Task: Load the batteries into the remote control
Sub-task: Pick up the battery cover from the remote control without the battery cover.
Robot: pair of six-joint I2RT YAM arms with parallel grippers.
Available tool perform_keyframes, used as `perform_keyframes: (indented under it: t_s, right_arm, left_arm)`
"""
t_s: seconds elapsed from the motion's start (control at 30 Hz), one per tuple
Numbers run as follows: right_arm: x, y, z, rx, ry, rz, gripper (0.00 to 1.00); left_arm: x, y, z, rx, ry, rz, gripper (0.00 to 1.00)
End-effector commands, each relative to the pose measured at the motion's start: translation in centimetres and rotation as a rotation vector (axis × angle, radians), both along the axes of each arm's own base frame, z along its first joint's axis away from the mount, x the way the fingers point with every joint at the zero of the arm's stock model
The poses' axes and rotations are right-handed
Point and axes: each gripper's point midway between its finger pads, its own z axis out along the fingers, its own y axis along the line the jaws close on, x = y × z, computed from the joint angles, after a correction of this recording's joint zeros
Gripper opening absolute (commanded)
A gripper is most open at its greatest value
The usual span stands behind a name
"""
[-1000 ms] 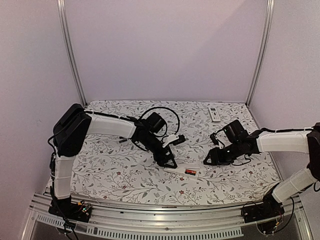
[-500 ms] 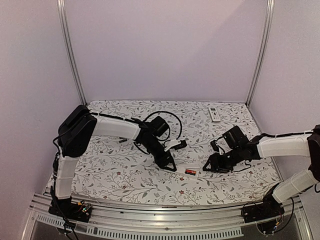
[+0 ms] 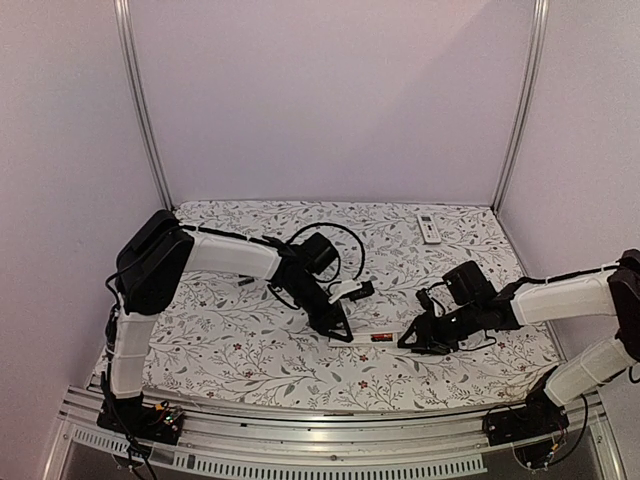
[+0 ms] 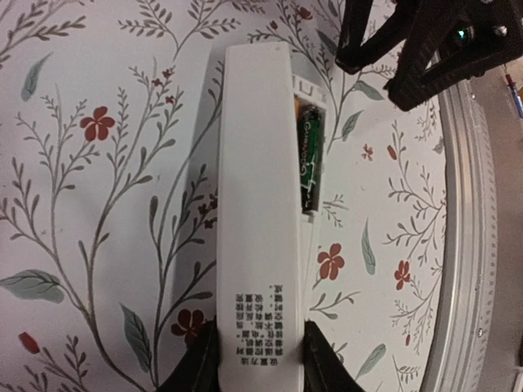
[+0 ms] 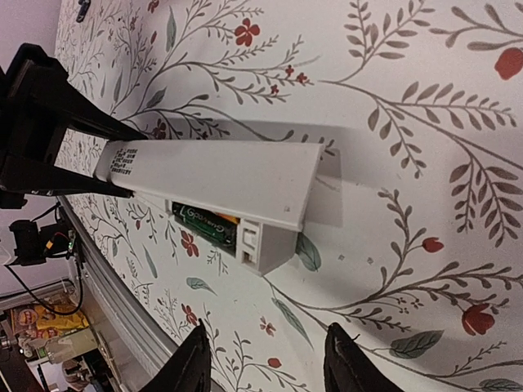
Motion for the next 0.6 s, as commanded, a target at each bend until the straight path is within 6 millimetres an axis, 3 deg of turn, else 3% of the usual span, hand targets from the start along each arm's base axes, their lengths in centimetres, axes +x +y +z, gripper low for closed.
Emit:
perform_keyframes:
  t_s: [0.0,0.1,0.33,0.57]
  right_arm:
    - [-0.1,0.8,-0.2,0.041,0.016,-0.003,0.46]
    - [0.4,0.7,-0.2,0.028,-0.003,-0.015,0.45]
    - [1.2,0.8,-0.7,-0.002,-0.019,-0.003,0.44]
    - [2.9,-0.8,1.7,0.029,-0.069,0.001,0.47]
  left_arm:
    - [-1.0,0.1,-0.3,0.005,0.013,-0.021,0.24]
    - [-0.9,0.0,0.0,-0.004,0.009,-0.017,0.19]
    - [-0.5,-0.3,2.1,-0.068,-0.115,-0.015,0.18]
    - [-1.2,-0.3,3.0,-0.119,-0.308,-0.052,0.17]
